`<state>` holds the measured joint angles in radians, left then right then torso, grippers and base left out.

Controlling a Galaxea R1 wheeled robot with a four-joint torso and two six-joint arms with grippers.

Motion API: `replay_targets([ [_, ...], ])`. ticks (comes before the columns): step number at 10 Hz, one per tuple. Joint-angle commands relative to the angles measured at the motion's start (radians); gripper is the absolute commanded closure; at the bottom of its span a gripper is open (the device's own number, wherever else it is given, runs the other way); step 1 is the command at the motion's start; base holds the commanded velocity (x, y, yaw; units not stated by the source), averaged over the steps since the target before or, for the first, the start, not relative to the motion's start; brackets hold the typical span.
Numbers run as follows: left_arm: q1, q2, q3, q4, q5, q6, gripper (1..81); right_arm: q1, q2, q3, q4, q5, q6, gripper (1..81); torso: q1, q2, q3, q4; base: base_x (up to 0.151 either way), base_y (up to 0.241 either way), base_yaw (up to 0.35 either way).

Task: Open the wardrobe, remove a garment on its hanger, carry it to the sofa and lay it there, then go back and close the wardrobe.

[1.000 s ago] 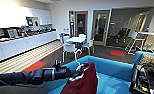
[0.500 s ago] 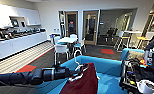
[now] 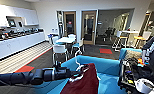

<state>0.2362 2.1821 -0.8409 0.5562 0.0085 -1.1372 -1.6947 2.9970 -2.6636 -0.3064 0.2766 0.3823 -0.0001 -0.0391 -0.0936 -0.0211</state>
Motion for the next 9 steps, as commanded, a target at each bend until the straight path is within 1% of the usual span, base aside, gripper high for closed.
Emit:
replay_targets([
  [1, -0.152, -0.010, 0.037, 0.027, -0.088, 0.011, 81.1, 0.022, -0.002, 0.002, 0.003, -0.045, -0.003, 1.0, 0.000, 0.000, 0.000, 0.000, 0.000, 0.000, 0.000],
  [7, -0.136, -0.005, 0.032, 0.028, -0.088, 0.014, 81.1, 0.014, -0.001, 0.004, -0.008, -0.042, -0.008, 1.0, 0.000, 0.000, 0.000, 0.000, 0.000, 0.000, 0.000],
  [9, -0.137, -0.005, 0.034, 0.028, -0.090, 0.014, 81.1, 0.014, 0.002, 0.002, -0.008, -0.042, -0.008, 1.0, 0.000, 0.000, 0.000, 0.000, 0.071, 0.000, 0.000],
])
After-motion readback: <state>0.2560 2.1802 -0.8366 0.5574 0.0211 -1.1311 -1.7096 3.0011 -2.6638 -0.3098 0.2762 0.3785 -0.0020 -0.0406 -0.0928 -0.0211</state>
